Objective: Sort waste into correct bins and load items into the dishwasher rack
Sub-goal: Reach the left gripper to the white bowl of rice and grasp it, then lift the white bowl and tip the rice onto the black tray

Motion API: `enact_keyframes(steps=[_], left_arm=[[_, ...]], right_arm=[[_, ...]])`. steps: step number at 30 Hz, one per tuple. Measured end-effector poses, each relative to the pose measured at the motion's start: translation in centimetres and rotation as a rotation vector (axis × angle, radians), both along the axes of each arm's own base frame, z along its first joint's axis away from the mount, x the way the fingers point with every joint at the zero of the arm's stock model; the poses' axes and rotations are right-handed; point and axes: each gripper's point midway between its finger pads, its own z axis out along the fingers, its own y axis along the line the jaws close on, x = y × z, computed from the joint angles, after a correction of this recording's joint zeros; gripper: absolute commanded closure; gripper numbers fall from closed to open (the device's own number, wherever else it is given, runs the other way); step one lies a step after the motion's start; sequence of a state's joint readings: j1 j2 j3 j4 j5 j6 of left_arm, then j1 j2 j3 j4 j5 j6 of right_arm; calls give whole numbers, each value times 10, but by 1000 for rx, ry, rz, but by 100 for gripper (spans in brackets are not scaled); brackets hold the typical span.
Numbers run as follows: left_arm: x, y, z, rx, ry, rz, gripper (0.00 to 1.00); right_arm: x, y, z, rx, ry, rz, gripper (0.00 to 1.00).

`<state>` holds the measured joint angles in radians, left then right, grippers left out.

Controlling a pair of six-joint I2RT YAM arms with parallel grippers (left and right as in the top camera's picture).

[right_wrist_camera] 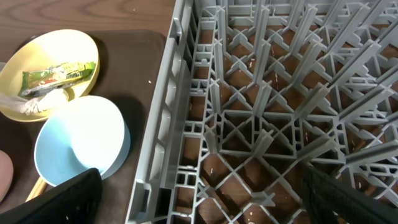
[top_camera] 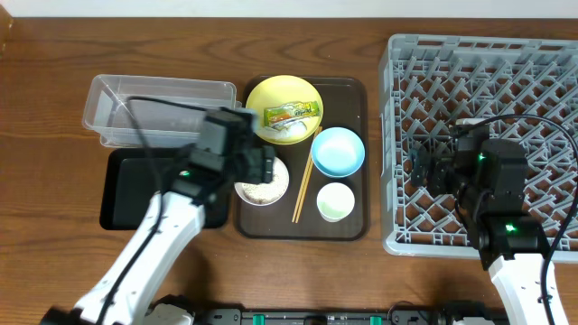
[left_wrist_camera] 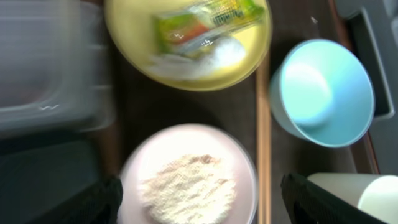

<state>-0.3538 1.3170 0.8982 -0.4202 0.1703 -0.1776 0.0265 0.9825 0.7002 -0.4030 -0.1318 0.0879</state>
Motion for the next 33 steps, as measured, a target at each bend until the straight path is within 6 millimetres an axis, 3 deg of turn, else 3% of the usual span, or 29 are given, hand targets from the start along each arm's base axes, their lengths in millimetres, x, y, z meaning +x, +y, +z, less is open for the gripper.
enact_keyframes(steps=[6, 13, 24, 28, 33], left_arm=[[-6, -36, -34, -21, 96, -24, 30], [-16, -58, -74, 4, 196, -46, 40], [-17, -57, -106, 67, 248, -26, 60], [-17, -57, -112, 74, 255, -23, 63], [-18, -58, -113, 77, 256, -26, 78]], right_arm=[[0, 0, 0, 0, 0, 0, 1], [0, 0, 0, 0, 0, 0, 1], [0, 0, 0, 0, 0, 0, 1], [0, 0, 0, 0, 0, 0, 1], [0, 0, 0, 0, 0, 0, 1]])
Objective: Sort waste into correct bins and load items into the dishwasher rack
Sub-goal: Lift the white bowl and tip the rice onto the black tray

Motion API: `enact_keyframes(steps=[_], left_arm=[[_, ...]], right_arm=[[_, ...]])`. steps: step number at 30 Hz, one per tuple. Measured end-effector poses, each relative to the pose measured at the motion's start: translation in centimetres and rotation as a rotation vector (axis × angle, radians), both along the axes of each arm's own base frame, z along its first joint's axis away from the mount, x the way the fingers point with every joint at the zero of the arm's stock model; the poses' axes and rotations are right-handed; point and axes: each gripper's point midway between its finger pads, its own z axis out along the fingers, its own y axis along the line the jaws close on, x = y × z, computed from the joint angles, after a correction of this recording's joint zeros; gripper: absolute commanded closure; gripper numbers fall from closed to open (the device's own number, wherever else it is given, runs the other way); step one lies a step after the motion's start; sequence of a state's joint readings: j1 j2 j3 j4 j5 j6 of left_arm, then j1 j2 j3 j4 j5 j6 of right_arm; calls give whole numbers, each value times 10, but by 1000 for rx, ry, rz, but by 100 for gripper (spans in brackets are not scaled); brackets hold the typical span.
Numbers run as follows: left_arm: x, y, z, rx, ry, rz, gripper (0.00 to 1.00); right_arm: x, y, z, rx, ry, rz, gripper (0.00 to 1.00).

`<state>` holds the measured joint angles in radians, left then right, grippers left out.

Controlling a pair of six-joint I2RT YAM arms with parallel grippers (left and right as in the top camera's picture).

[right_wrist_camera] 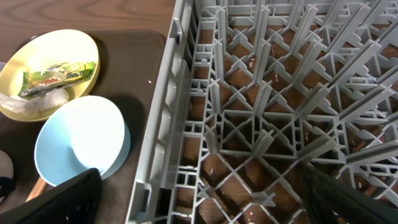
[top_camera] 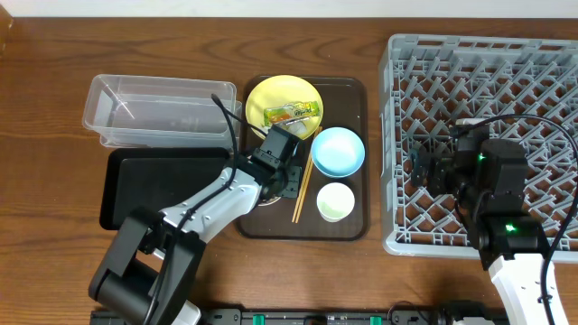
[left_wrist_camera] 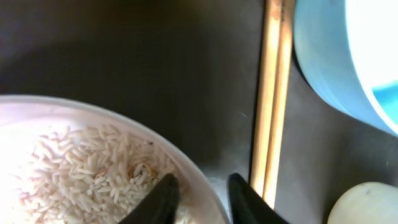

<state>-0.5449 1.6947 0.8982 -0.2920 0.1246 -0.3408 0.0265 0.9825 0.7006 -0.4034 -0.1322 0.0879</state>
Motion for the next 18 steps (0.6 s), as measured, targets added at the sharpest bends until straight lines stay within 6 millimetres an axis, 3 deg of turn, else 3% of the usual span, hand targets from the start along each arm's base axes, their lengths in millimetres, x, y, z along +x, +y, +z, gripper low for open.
enact_keyframes(steps=[7, 18], left_arm=[[0, -2, 5, 14, -23, -9, 92], [-7, 1, 53, -30, -84, -12, 94]], right_arm=[[0, 0, 0, 0, 0, 0, 1], [0, 0, 0, 0, 0, 0, 1]])
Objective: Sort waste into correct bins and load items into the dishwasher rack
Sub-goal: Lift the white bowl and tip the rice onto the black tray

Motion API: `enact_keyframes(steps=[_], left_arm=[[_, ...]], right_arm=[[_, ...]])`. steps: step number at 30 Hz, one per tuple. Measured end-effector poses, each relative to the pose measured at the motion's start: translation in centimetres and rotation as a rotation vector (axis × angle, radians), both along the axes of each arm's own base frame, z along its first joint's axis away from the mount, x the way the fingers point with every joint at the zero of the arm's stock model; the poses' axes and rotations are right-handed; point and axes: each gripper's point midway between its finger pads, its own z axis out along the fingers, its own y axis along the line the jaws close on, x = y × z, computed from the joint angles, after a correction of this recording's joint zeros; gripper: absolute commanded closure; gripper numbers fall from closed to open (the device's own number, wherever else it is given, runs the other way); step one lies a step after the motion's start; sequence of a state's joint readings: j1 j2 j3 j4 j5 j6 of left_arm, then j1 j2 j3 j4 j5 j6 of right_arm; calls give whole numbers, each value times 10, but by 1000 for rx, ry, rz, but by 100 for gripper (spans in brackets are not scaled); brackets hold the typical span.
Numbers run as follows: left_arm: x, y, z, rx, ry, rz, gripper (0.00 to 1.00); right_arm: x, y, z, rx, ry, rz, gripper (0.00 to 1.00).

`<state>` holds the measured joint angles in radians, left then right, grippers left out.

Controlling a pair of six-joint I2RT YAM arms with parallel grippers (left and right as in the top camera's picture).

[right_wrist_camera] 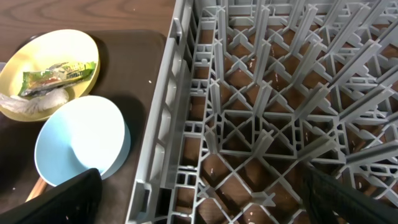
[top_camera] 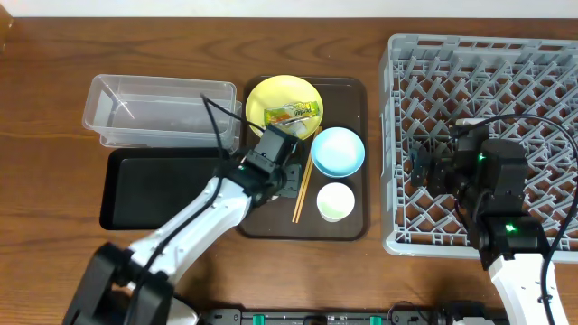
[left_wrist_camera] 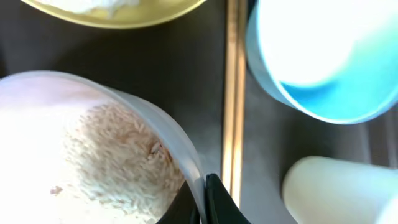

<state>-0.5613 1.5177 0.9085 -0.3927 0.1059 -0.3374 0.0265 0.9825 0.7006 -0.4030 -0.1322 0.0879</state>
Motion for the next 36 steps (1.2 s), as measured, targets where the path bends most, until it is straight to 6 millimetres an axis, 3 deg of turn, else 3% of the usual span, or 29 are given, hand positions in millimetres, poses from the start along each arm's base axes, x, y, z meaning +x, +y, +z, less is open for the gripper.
enact_keyframes(steps=[7, 17, 25, 36], left_arm=[[-8, 24, 41, -34, -42, 48, 94], [0, 94, 56, -162, 31, 241, 94], [10, 139, 62, -464, 97, 314, 94], [21, 163, 64, -1072, 205, 321, 94]], right_arm=[[0, 0, 0, 0, 0, 0, 1], [0, 0, 0, 0, 0, 0, 1], [0, 0, 0, 0, 0, 0, 1], [0, 0, 0, -1, 0, 0, 1]])
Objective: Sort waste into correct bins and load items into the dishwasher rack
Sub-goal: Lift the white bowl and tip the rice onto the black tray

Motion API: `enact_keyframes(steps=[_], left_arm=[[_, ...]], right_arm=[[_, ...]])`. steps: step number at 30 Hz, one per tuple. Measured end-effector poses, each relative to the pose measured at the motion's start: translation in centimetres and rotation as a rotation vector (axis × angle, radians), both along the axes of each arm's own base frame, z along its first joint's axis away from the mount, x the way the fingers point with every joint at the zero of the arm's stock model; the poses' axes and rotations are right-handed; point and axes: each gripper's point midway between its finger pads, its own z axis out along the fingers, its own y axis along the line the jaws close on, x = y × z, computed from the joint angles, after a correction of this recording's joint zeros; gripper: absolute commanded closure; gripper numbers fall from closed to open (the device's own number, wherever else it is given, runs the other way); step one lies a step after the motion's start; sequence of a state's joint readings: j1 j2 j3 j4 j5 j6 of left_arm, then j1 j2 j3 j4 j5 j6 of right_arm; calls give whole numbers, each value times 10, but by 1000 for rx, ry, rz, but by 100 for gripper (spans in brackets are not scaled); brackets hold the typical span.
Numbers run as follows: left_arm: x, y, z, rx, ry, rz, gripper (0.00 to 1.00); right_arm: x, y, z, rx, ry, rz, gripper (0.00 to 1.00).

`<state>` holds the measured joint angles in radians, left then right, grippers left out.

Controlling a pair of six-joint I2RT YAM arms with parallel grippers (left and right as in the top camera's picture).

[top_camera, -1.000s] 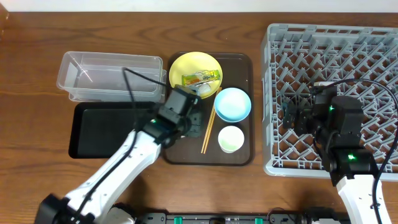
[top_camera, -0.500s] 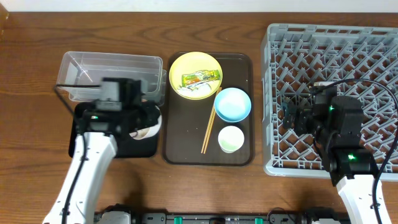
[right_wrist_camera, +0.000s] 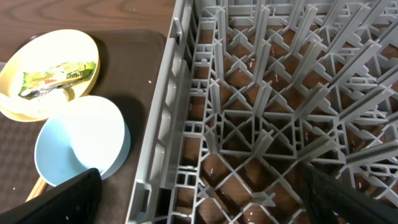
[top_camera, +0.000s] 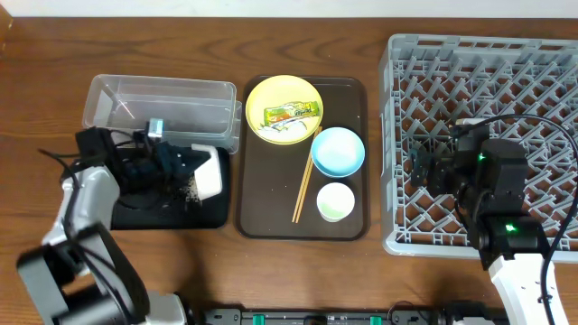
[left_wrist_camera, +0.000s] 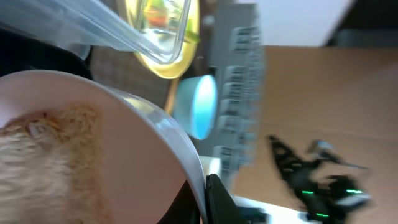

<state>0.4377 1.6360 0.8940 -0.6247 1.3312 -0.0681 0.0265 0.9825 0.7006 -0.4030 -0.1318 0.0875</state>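
My left gripper (top_camera: 187, 168) is shut on the rim of a pale pink bowl (top_camera: 208, 171), held tipped on its side over the black bin (top_camera: 135, 215). Rice (left_wrist_camera: 43, 158) clings inside the bowl (left_wrist_camera: 118, 155), and grains lie scattered in the bin below. In the left wrist view the gripper (left_wrist_camera: 204, 198) pinches the bowl's edge. My right gripper (top_camera: 421, 168) hangs open and empty over the grey dishwasher rack (top_camera: 479, 81); its wrist view shows the gripper (right_wrist_camera: 205, 194) above the rack's (right_wrist_camera: 261, 93) left part.
A brown tray (top_camera: 271, 215) carries a yellow plate (top_camera: 271, 95) with a green wrapper (top_camera: 292, 113), a blue bowl (top_camera: 337, 151), a pale cup (top_camera: 335, 201) and chopsticks (top_camera: 301, 188). A clear bin (top_camera: 163, 113) stands behind the black bin.
My left gripper, with the rice bowl in it, has gone from the brown tray to over the black bin. The bowl is now tipped, and rice lies in the bin. The right arm is unchanged.
My left gripper was open above the rice bowl on the tray. It then stood low at the bowl's right rim, then shut on that rim. Now the bowl is off the tray and tipped over the black bin. My right gripper stayed open over the rack throughout.
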Motion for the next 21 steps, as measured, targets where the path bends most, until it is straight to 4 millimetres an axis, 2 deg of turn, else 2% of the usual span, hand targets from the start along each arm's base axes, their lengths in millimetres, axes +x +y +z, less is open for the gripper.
enact_keyframes(steps=[7, 21], left_arm=[[3, 15, -6, -209, 57, 59, 94], [3, 39, 0, -361, 207, 172, 94]], right_arm=[[0, 0, 0, 0, 0, 0, 1], [0, 0, 0, 0, 0, 0, 1]])
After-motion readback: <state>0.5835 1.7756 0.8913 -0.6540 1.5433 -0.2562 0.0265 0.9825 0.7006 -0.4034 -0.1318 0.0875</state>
